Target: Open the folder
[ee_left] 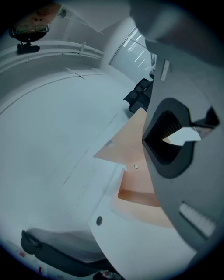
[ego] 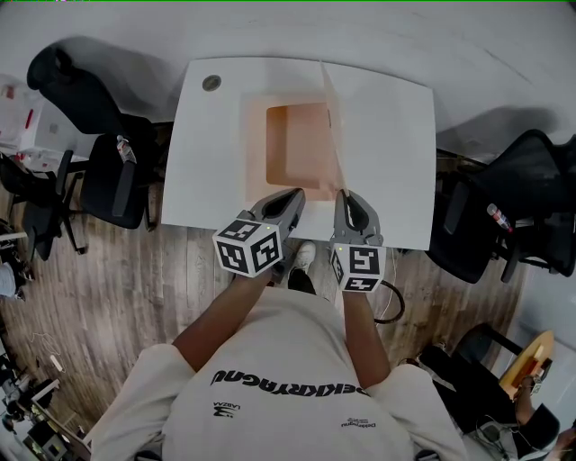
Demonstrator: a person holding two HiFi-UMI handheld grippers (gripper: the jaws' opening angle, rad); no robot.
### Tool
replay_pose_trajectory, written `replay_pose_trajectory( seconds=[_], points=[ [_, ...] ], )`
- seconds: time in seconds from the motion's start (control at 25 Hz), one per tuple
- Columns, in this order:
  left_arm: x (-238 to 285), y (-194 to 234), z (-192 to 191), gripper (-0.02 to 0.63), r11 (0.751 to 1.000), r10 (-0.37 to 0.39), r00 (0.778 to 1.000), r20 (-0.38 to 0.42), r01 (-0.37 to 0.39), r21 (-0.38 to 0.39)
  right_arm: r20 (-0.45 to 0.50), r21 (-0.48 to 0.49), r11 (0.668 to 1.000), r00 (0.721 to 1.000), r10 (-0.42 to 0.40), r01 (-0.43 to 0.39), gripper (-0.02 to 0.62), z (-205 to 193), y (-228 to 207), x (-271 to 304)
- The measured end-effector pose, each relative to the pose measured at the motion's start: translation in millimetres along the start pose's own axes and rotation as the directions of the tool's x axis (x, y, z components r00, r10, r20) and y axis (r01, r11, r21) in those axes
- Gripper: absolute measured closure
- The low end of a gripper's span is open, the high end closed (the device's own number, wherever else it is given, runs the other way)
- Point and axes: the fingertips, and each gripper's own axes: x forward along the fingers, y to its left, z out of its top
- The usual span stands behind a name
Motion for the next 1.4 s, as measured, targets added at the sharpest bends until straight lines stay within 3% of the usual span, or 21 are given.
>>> replay_pose_trajectory(
  seconds=[0.6,0.8,0.96,1.4],
  points=[
    [1.1,43.2,-14.1,0.609,0.973,0.154,0.988,-0.01,-0.15,0.174,-0.003,0.11,0.993,0.999,-0.048,0.048,0.591,-2.5,-22.6,-7.6],
    [2.3,71.4,-21.6,0.609,0.924,0.266,0.964,0.002,-0.256,0.284,-0.007,0.129,0.99,0.998,-0.063,0.064,0.591,-2.7,-32.0,-10.4],
    [3.7,88.0,-28.5,0.609,0.875,0.314,0.949,0.022,-0.298,0.381,-0.015,0.132,0.989,0.997,-0.072,0.073,0.591,-5.7,-36.0,-11.7],
    [10.4,140.4,-54.8,0.611,0.826,0.399,0.916,-0.038,-0.341,0.449,-0.054,0.098,0.989,0.992,-0.11,0.115,0.592,-9.8,-45.9,-12.1]
  ],
)
